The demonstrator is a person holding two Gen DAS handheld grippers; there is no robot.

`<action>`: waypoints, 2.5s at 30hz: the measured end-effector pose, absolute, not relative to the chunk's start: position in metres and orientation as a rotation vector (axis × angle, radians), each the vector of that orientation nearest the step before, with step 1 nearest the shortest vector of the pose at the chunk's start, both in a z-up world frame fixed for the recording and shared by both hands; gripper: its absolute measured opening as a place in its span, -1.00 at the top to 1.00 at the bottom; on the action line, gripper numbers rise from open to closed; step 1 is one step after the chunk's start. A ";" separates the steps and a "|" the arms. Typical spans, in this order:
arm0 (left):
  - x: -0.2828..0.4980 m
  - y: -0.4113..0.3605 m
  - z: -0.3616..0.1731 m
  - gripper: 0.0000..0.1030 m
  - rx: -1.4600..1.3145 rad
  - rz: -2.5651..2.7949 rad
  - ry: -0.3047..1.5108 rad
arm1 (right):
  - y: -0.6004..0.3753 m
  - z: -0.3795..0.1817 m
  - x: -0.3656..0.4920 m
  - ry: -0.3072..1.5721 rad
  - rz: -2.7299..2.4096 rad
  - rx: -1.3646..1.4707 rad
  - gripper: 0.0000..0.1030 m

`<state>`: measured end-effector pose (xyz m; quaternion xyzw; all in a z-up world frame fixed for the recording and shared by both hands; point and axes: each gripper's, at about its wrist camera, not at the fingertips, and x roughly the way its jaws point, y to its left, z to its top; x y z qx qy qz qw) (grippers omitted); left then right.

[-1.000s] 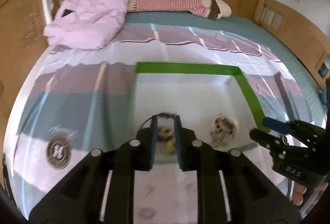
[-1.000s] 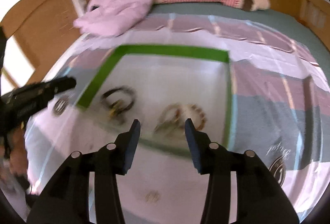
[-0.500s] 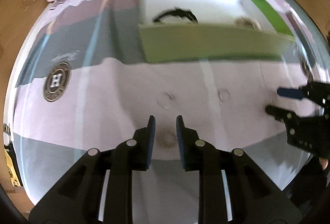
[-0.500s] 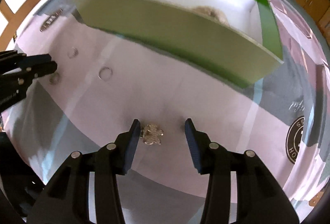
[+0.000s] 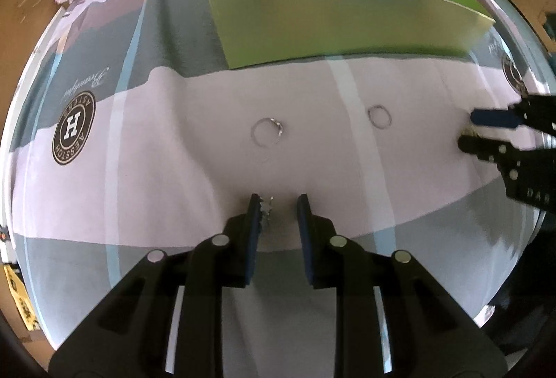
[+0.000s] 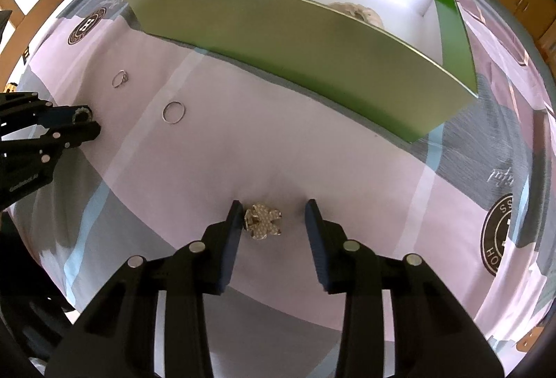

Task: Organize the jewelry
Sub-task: 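Grasp the silver flower charm with the right tool while the left tool grasps a silver ring, then carry the charm and ring into the green box and open both tools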

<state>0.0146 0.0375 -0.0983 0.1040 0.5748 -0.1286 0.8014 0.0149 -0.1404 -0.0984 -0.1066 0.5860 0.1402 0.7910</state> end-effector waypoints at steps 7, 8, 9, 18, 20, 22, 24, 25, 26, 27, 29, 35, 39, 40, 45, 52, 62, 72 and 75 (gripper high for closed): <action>0.008 0.040 -0.098 0.62 0.227 -0.326 1.232 | -0.138 -0.097 0.012 1.247 0.314 -0.246 0.60; 0.008 0.038 -0.098 0.68 0.227 -0.336 1.230 | -0.138 -0.097 0.012 1.248 0.313 -0.240 0.60; 0.005 0.035 -0.098 0.68 0.226 -0.346 1.227 | -0.140 -0.097 0.013 1.248 0.312 -0.233 0.60; 0.011 -0.010 -0.096 0.72 0.237 -0.408 1.168 | -0.166 -0.094 0.028 1.224 0.211 -0.169 0.59; 0.013 -0.017 -0.095 0.71 0.198 -0.452 1.165 | -0.169 -0.093 0.028 1.224 0.218 -0.151 0.58; 0.012 -0.026 -0.092 0.69 0.197 -0.463 1.152 | -0.175 -0.090 0.028 1.226 0.224 -0.121 0.51; 0.014 -0.021 -0.084 0.63 0.175 -0.456 1.139 | -0.184 -0.083 0.026 1.208 0.228 -0.093 0.51; 0.015 -0.016 -0.080 0.61 0.154 -0.444 1.135 | -0.186 -0.078 0.026 1.195 0.233 -0.086 0.51; 0.016 -0.011 -0.078 0.54 0.136 -0.427 1.133 | -0.190 -0.074 0.025 1.182 0.234 -0.080 0.50; 0.017 -0.007 -0.076 0.43 0.127 -0.412 1.132 | -0.193 -0.071 0.026 1.171 0.231 -0.072 0.47; 0.019 0.002 -0.075 0.36 0.107 -0.375 1.137 | -0.200 -0.068 0.028 1.164 0.215 -0.052 0.20; 0.004 0.003 -0.078 0.16 0.170 -0.361 1.185 | -0.189 -0.073 0.025 1.192 0.209 -0.082 0.19; -0.002 -0.009 -0.084 0.05 0.239 -0.367 1.208 | -0.180 -0.084 0.024 1.219 0.219 -0.133 0.19; -0.004 -0.010 -0.087 0.05 0.252 -0.364 1.215 | -0.178 -0.088 0.024 1.229 0.217 -0.147 0.19; -0.006 -0.014 -0.095 0.40 0.290 -0.362 1.223 | -0.166 -0.095 0.024 1.236 0.233 -0.190 0.56; -0.003 -0.010 -0.091 0.60 0.282 -0.355 1.209 | -0.167 -0.092 0.022 1.224 0.233 -0.173 0.60; 0.010 -0.002 -0.043 0.60 0.194 -0.308 1.078 | -0.185 -0.045 0.024 1.105 0.235 -0.044 0.60; 0.049 -0.031 -0.006 0.60 0.209 -0.232 0.956 | -0.178 -0.003 0.041 0.950 0.193 -0.079 0.60; 0.070 -0.031 0.007 0.60 0.193 -0.209 0.916 | -0.177 0.009 0.048 0.869 0.161 -0.091 0.60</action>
